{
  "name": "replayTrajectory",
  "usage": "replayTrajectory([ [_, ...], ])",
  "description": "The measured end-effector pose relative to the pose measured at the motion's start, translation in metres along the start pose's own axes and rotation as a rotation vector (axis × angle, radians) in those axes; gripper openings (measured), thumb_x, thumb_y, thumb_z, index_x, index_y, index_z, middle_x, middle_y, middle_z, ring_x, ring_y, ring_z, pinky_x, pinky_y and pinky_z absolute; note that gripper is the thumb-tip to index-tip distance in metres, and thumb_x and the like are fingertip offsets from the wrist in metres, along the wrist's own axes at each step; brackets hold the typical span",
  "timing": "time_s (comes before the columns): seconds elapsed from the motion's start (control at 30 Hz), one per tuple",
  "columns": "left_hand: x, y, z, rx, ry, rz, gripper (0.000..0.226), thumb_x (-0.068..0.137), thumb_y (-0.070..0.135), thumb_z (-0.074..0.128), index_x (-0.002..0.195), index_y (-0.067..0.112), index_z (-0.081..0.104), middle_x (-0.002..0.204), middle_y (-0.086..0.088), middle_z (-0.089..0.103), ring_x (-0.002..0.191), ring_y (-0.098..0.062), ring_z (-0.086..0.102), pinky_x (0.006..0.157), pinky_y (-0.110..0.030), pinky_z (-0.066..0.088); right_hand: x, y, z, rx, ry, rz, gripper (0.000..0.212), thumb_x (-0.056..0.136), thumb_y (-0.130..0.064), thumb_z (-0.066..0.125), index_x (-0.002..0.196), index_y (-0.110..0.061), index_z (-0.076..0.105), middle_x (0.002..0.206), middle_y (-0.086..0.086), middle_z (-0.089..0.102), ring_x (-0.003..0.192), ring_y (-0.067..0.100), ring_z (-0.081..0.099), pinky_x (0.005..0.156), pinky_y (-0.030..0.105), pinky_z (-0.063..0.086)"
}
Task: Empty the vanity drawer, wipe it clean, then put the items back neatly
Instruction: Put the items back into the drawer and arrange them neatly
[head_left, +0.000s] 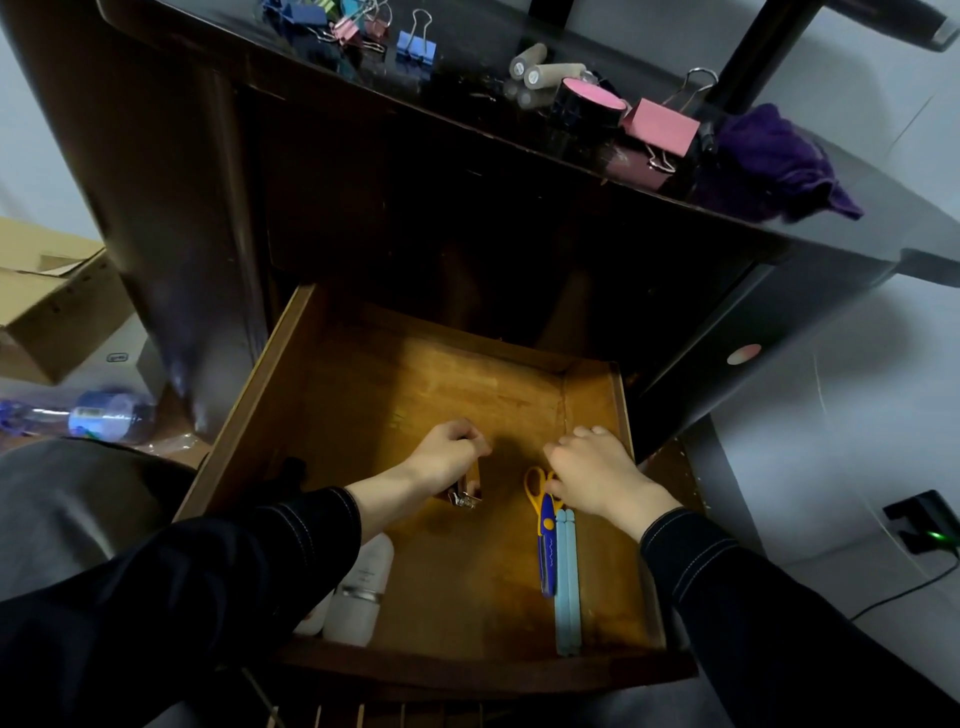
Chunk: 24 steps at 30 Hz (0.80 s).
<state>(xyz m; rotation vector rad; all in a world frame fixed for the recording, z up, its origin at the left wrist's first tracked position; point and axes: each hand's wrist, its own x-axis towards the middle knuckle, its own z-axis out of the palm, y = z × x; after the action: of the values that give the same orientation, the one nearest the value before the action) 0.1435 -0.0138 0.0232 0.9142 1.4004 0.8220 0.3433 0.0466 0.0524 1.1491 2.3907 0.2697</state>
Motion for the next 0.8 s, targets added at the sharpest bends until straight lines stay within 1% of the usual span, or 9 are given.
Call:
replayTrajectory([
  [0.17, -0.005, 0.001, -0.004, 0.030, -0.041, 0.036, 0.027, 0.095, -0.005, 0.042, 0.114, 0.004, 0.057, 0.071, -0.014, 0.065, 0.049, -0.010, 0.062, 0.047, -0.019, 0.048, -0.001, -0.005, 0.002, -0.080, -0.079, -0.050, 0.050, 0.087, -0.061, 0.063, 0.113, -0.018, 0.061, 0.116, 0.004, 0.066, 0.114, 0.027, 0.056, 0.100, 0.041, 0.039],
  [0.23, -0.007, 0.001, -0.003, 0.082, -0.080, 0.058, 0.040, 0.089, -0.014, 0.041, 0.120, 0.005, 0.058, 0.063, -0.001, 0.067, 0.053, -0.004, 0.062, 0.049, -0.017, 0.048, -0.002, -0.007, 0.002, -0.060, -0.092, -0.048, 0.047, 0.088, -0.058, 0.063, 0.113, -0.019, 0.061, 0.116, 0.003, 0.065, 0.114, 0.026, 0.055, 0.101, 0.041, 0.039],
  [0.3, -0.010, 0.000, -0.001, 0.138, -0.121, 0.083, 0.057, 0.087, -0.015, 0.048, 0.137, 0.012, 0.053, 0.095, 0.004, 0.070, 0.083, -0.003, 0.063, 0.060, -0.011, 0.049, -0.004, -0.008, 0.001, 0.025, -0.043, -0.020, 0.040, 0.092, -0.053, 0.060, 0.114, -0.019, 0.060, 0.116, 0.002, 0.064, 0.114, 0.025, 0.055, 0.099, 0.039, 0.041],
  [0.37, -0.011, -0.003, 0.004, 0.211, -0.169, 0.126, 0.081, 0.086, -0.012, 0.057, 0.154, 0.027, 0.034, 0.143, 0.003, 0.047, 0.122, -0.013, 0.051, 0.079, -0.012, 0.047, -0.008, -0.008, 0.000, 0.138, 0.057, 0.037, 0.037, 0.097, -0.049, 0.053, 0.119, -0.021, 0.059, 0.118, 0.000, 0.063, 0.114, 0.022, 0.055, 0.098, 0.037, 0.044],
  [0.4, -0.012, -0.004, 0.006, 0.230, -0.198, 0.128, 0.090, 0.085, -0.010, 0.060, 0.156, 0.033, 0.026, 0.151, 0.004, 0.036, 0.124, -0.015, 0.049, 0.082, -0.016, 0.048, -0.012, -0.009, 0.001, 0.190, 0.112, 0.064, 0.036, 0.099, -0.049, 0.051, 0.121, -0.022, 0.059, 0.118, -0.002, 0.063, 0.114, 0.020, 0.055, 0.097, 0.037, 0.045],
  [0.5, -0.014, -0.012, 0.014, 0.240, -0.251, 0.045, 0.081, 0.086, -0.006, 0.060, 0.151, 0.034, 0.034, 0.134, 0.004, 0.046, 0.095, -0.017, 0.061, 0.072, -0.036, 0.059, -0.031, -0.014, 0.011, 0.221, 0.223, 0.077, 0.032, 0.101, -0.045, 0.045, 0.118, -0.024, 0.063, 0.114, -0.006, 0.064, 0.113, 0.019, 0.054, 0.099, 0.036, 0.043],
  [0.57, -0.016, -0.019, 0.020, 0.226, -0.213, -0.023, 0.061, 0.088, -0.002, 0.063, 0.140, 0.025, 0.047, 0.116, -0.004, 0.058, 0.101, -0.024, 0.064, 0.082, -0.047, 0.058, -0.045, -0.019, 0.021, 0.169, 0.324, 0.057, 0.030, 0.100, -0.039, 0.045, 0.108, -0.022, 0.069, 0.108, -0.004, 0.065, 0.111, 0.021, 0.055, 0.109, 0.040, 0.039],
  [0.67, -0.018, -0.028, 0.031, 0.139, -0.166, -0.126, 0.050, 0.088, 0.002, 0.068, 0.132, 0.020, 0.051, 0.111, -0.008, 0.060, 0.103, -0.026, 0.063, 0.081, -0.041, 0.056, -0.054, -0.020, 0.027, 0.222, 0.486, 0.079, 0.026, 0.099, -0.031, 0.049, 0.096, -0.020, 0.073, 0.101, -0.003, 0.065, 0.109, 0.021, 0.056, 0.110, 0.043, 0.039],
  [0.8, -0.019, -0.031, 0.044, 0.266, -0.140, 0.018, 0.047, 0.083, -0.002, 0.070, 0.121, 0.015, 0.049, 0.102, -0.007, 0.056, 0.081, -0.019, 0.057, 0.058, -0.029, 0.051, -0.054, -0.021, 0.025, 0.293, 0.517, 0.117, 0.031, 0.100, -0.031, 0.045, 0.098, -0.019, 0.073, 0.103, -0.004, 0.065, 0.108, 0.019, 0.055, 0.094, 0.038, 0.046],
])
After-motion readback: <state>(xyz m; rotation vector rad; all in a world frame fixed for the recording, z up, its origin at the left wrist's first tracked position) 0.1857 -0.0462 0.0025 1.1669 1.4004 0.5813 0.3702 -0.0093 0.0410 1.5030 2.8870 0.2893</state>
